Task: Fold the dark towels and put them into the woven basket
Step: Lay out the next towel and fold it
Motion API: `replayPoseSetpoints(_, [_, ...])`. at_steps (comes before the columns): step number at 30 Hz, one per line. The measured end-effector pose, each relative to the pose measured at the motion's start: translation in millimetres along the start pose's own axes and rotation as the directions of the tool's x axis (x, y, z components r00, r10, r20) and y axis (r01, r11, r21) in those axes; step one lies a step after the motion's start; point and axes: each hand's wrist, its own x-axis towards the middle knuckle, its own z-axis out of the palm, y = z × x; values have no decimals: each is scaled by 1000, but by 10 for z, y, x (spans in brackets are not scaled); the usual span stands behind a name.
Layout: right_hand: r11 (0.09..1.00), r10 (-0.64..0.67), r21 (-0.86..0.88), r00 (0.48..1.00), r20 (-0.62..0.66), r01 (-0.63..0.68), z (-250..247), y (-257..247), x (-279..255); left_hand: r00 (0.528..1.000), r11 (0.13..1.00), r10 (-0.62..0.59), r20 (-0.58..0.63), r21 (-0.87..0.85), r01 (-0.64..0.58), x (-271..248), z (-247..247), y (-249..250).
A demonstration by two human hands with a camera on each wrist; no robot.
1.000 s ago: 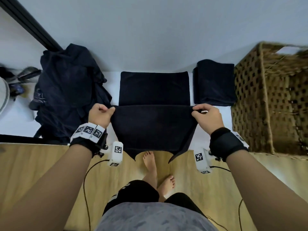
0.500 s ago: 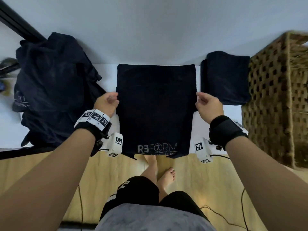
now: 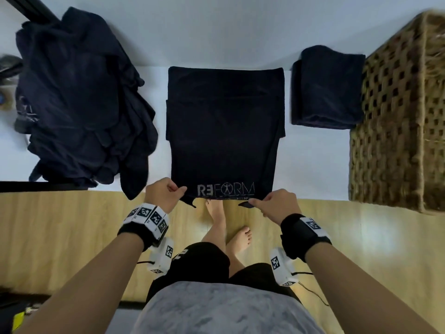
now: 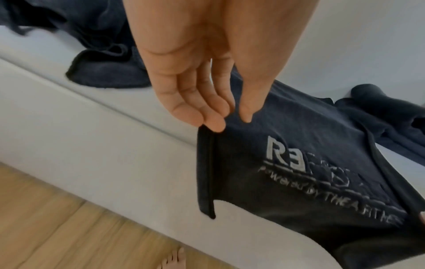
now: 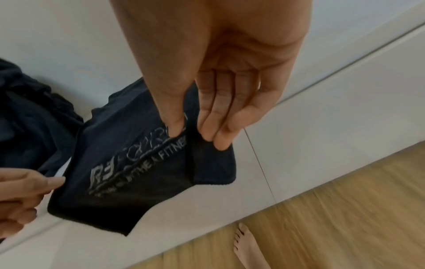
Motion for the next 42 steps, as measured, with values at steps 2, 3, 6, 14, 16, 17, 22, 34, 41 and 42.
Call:
replayPoseSetpoints(2, [999, 14, -49, 1000, -23, -15, 84, 5, -24, 999, 999, -33, 22, 26, 32, -60, 51, -73])
replayPoseSetpoints(3, [998, 22, -53, 999, -39, -24, 119, -1, -31, 998, 998, -46, 33, 38, 45, -81, 68, -103])
replayPoseSetpoints(6, [999, 30, -42, 995, -92, -34, 194, -32, -44, 992, 993, -120, 39, 10, 120, -94, 100, -163])
replayPoseSetpoints(14, [995, -18, 99, 989, -147, 32, 179, 91, -150, 952, 906, -282, 121, -292, 306, 8, 117, -224])
replayPoseSetpoints(16, [993, -6, 118, 987, -158, 25, 94, 150, -160, 956, 901, -281, 89, -318, 294, -23, 87, -253])
replayPoseSetpoints(17, [991, 1, 130, 986, -166, 21, 43, 180, -166, 958, 900, -280, 63, -331, 285, -58, 54, -253])
replayPoseSetpoints(22, [973, 32, 231, 972, -232, 23, -254, 329, -172, 972, 932, -236, 0, -283, 227, -80, -115, -223])
replayPoseSetpoints(34, [620, 7, 783, 998, -70, 51, -702, 214, -324, 986, 656, -107, 130, -735, 169, -296, -446, 103])
replayPoseSetpoints(41, [459, -82, 884, 995, -62, 93, -1252, -181, -150, 985, 594, 45, 167, -797, 108, -37, -828, 387])
replayPoseSetpoints(42, [447, -103, 889, 993, -62, 101, -1320, -231, -110, 986, 589, 54, 160, -802, 98, 24, -873, 430])
